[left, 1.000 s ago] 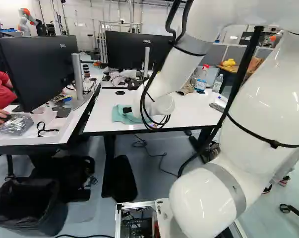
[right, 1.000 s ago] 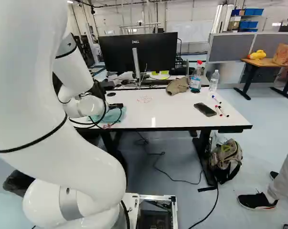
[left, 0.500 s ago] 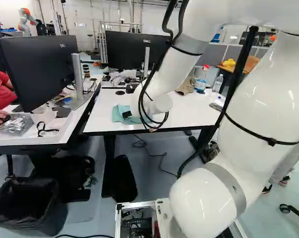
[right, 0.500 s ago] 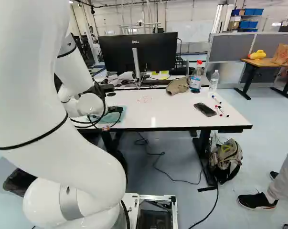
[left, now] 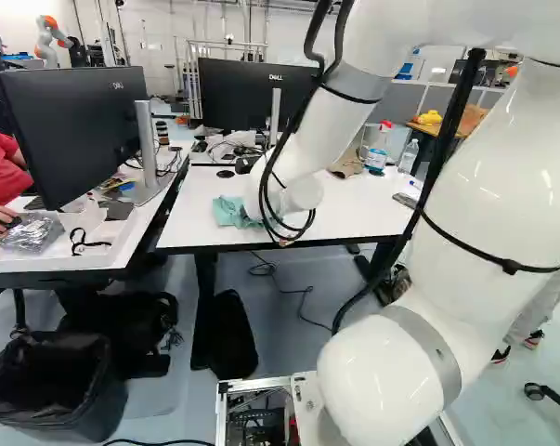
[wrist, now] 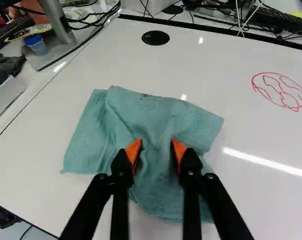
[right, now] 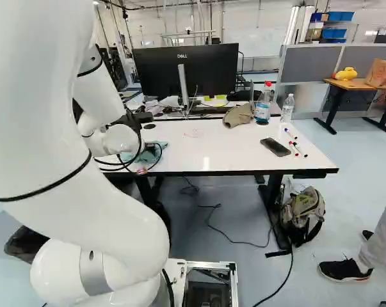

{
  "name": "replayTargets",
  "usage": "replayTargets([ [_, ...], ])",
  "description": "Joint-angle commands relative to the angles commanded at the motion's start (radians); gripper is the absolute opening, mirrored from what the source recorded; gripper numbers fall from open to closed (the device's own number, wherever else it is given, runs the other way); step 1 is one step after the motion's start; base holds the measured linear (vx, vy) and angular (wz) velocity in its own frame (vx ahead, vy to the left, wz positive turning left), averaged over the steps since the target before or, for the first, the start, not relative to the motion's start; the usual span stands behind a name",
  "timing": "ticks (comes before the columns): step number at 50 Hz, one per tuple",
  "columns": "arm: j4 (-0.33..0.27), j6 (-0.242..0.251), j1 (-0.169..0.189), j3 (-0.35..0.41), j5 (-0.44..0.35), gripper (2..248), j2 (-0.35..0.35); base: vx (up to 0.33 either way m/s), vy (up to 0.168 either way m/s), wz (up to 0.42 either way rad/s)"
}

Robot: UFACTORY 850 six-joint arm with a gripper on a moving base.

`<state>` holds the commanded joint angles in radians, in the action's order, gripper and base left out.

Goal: Clean the table with the green towel

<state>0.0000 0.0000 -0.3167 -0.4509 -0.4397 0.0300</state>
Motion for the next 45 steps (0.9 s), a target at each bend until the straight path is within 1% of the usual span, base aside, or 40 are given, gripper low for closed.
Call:
replayTargets([
  [1,0.0,0.0,0.0,0.0,0.0,86,0.0,0.0,0.0,0.0],
  [5,0.0,0.0,0.0,0.0,0.0,86,0.0,0.0,0.0,0.0],
  [6,0.0,0.0,0.0,0.0,0.0,54,0.0,0.0,0.0,0.0],
  [11,0.0,0.0,0.0,0.0,0.0,54,0.0,0.0,0.0,0.0],
  [12,0.0,0.0,0.0,0.0,0.0,38,0.0,0.0,0.0,0.0],
  [20,0.0,0.0,0.0,0.001,0.0,37,-0.002,0.0,0.0,0.0],
  [28,0.0,0.0,0.003,0.005,0.0,37,-0.022,0.0,0.0,0.0],
  [45,0.0,0.0,0.061,-0.016,0.0,37,-0.047,0.0,0.0,0.0],
])
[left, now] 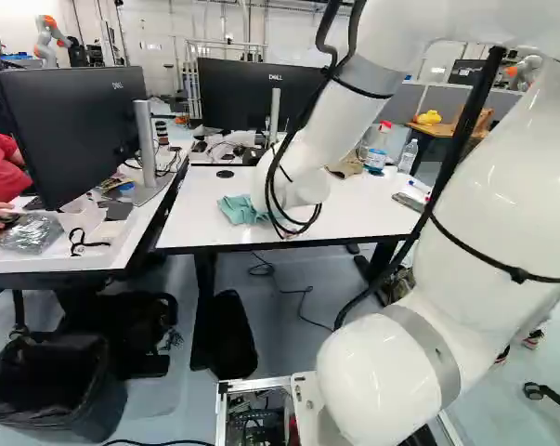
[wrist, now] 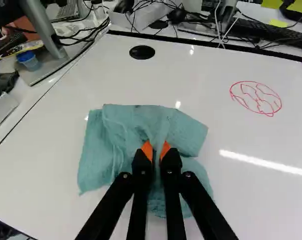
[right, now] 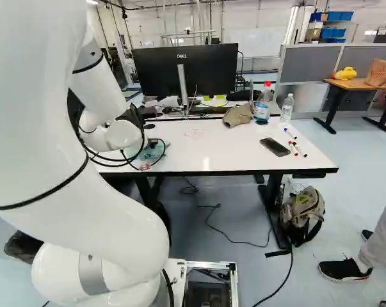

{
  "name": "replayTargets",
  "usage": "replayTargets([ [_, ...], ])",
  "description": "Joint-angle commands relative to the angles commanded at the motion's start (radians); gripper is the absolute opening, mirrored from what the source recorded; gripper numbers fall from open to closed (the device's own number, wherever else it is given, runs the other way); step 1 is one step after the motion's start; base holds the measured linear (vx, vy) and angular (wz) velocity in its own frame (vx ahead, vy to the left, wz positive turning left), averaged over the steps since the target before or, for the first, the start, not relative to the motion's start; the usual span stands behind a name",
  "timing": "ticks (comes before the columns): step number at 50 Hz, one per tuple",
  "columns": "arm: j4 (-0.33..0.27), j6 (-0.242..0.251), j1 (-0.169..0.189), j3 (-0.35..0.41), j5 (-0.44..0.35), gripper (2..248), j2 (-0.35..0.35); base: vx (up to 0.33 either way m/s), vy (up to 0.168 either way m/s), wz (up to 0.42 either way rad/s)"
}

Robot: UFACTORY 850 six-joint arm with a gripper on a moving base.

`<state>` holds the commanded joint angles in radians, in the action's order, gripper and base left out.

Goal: Clean the table with the green towel

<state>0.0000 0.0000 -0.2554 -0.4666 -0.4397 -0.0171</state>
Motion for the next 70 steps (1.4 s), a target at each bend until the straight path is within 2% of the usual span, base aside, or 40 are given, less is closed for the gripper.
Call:
replayTargets([
  [35,0.0,0.0,0.126,-0.081,0.0,37,-0.01,0.0,0.0,0.0],
  [70,0.0,0.0,0.237,-0.192,0.0,37,0.022,0.0,0.0,0.0],
])
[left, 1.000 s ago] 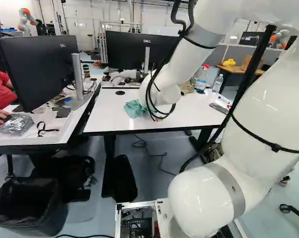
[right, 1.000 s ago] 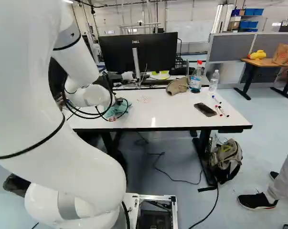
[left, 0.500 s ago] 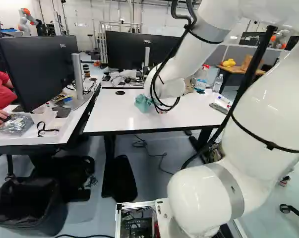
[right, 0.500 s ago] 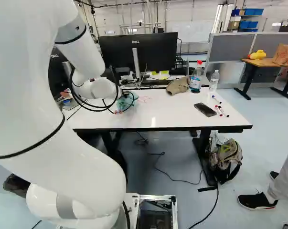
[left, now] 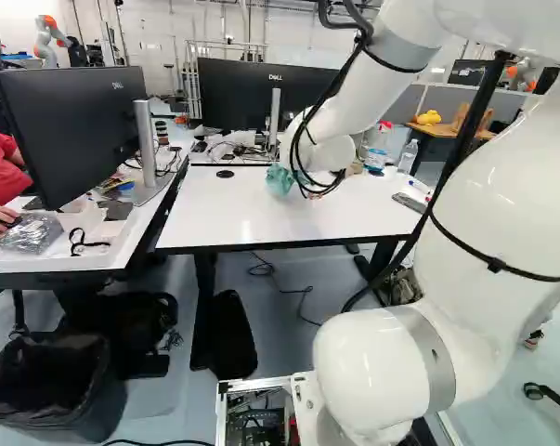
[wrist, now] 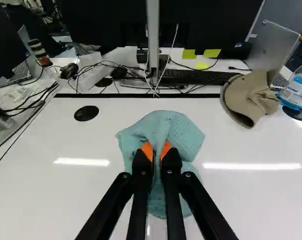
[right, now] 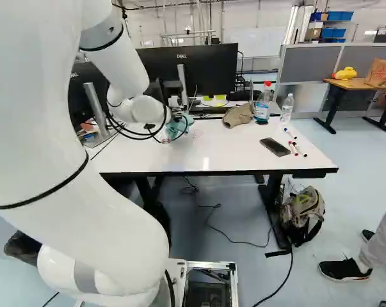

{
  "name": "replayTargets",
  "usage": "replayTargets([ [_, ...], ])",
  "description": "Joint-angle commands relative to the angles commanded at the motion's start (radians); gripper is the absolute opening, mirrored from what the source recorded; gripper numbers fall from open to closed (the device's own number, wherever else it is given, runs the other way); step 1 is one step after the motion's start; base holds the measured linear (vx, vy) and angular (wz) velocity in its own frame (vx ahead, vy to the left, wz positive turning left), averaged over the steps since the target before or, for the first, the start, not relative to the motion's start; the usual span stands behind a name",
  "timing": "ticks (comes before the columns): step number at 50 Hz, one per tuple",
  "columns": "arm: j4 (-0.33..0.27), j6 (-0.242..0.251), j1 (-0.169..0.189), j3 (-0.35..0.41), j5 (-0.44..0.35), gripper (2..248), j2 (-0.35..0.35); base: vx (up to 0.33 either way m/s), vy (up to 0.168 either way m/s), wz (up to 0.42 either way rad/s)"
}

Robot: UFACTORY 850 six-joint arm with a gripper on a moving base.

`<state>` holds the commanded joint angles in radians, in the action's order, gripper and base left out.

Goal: Clean the table with the green towel

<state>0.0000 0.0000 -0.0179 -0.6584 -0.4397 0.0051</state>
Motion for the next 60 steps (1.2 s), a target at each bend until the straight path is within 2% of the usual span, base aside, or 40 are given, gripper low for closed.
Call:
replayTargets([
  [26,0.0,0.0,0.068,-0.101,0.0,37,0.097,0.0,0.0,0.0],
  [43,0.0,0.0,0.077,-0.187,0.0,37,0.176,0.0,0.0,0.0],
  [60,0.0,0.0,0.077,-0.201,0.0,37,0.205,0.0,0.0,0.0],
])
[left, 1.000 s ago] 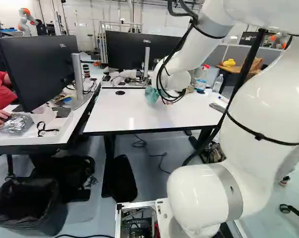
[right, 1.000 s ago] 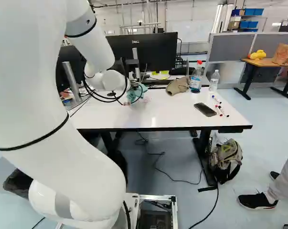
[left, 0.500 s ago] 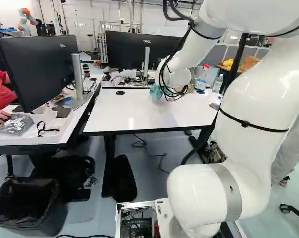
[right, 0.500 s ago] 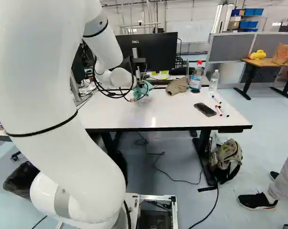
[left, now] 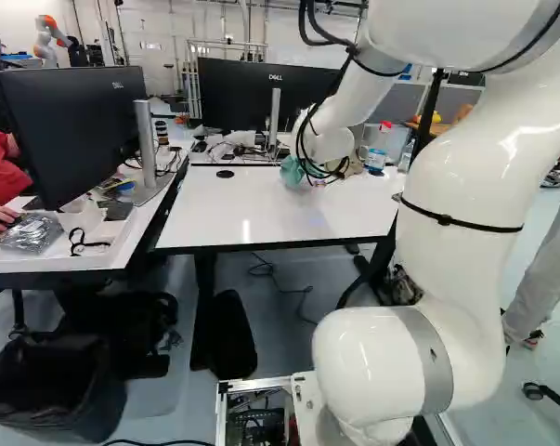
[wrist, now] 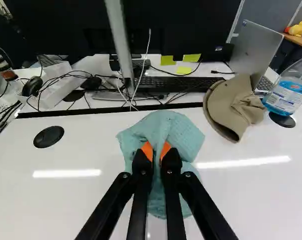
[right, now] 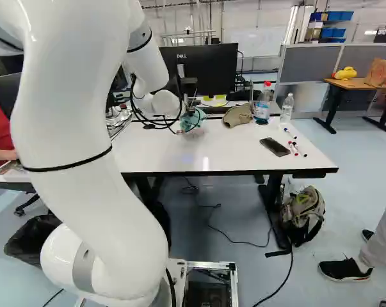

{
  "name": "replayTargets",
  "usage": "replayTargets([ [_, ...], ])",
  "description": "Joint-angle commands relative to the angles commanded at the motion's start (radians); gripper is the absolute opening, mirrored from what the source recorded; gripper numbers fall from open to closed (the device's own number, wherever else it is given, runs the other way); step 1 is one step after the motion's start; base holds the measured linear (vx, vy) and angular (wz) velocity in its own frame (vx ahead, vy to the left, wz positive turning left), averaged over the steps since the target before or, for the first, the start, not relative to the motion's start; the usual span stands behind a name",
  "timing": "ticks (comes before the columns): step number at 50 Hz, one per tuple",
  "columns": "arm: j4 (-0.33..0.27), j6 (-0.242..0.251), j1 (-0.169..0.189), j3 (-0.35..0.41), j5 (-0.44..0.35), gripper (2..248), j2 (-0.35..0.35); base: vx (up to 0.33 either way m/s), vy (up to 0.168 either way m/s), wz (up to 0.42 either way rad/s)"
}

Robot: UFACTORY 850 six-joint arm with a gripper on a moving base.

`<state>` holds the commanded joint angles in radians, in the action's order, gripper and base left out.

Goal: Clean the table with the green towel

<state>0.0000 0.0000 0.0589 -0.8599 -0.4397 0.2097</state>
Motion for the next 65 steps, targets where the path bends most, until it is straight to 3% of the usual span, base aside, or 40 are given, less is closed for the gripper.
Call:
replayTargets([
  [65,0.0,0.0,0.0,-0.02,0.0,37,0.154,0.0,0.0,0.0],
])
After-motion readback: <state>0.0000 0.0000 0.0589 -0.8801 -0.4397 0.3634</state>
